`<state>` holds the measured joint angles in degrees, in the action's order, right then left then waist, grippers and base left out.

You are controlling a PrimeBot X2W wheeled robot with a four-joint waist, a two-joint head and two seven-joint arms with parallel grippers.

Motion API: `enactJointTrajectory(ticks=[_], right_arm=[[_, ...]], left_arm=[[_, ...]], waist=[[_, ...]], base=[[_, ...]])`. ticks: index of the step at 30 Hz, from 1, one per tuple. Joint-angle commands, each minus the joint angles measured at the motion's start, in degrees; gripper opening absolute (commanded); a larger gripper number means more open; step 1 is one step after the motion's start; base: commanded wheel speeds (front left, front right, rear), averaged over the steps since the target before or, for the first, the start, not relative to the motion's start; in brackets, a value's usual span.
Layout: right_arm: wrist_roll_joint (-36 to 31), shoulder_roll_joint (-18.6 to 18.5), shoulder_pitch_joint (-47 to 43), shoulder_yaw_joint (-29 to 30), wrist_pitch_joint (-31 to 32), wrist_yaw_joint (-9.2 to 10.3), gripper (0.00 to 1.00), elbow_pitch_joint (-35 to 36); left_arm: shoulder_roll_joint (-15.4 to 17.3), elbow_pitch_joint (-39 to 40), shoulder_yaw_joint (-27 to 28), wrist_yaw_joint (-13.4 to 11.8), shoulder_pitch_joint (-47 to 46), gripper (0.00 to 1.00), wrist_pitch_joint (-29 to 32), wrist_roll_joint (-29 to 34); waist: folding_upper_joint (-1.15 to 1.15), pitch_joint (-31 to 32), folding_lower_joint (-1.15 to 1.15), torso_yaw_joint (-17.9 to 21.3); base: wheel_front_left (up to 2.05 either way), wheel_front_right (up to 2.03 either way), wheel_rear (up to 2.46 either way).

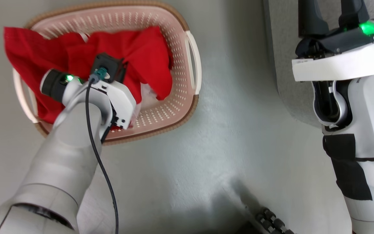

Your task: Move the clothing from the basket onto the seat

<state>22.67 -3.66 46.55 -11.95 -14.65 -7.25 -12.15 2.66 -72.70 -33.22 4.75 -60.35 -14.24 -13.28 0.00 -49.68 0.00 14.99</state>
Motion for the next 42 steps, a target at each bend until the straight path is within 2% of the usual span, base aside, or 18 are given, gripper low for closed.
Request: enactJointTrajectory(ticks=[1, 14, 24, 42], right_arm=[[0.16, -0.15, -2.88, -0.31, -0.35, -0.24, 1.0, 0.81], [0.13, -1.91, -8.15, -0.7, -0.35, -0.24, 1.0, -2.8], [-0.69, -4.22, -13.33, -1.51, -0.35, -0.24, 1.0, -5.73], [-1.62, -3.78, -24.1, -0.69, -0.35, -0.24, 1.0, -10.44]], left_arm=[[0.51, 1.97, 0.74, 0.2, 2.21, 0.0, -0.7, -0.59], [0.24, 18.42, 4.23, -0.4, 15.25, 0.0, -0.74, -3.12], [0.22, 26.75, 7.01, 0.0, 23.36, 0.0, -0.75, -3.39], [0.22, 40.45, 10.96, 1.04, 31.79, 0.0, -0.75, -2.69]], waist=[[0.0, 2.87, 0.0, -1.12], [0.0, 16.24, 0.0, -4.27], [0.0, 27.03, 0.0, -8.58], [0.0, 42.78, 0.0, -13.8]], base=[[0.0, 0.0, 0.0], [0.0, 0.0, 0.0], [0.0, 0.0, 0.0], [0.0, 0.0, 0.0]])
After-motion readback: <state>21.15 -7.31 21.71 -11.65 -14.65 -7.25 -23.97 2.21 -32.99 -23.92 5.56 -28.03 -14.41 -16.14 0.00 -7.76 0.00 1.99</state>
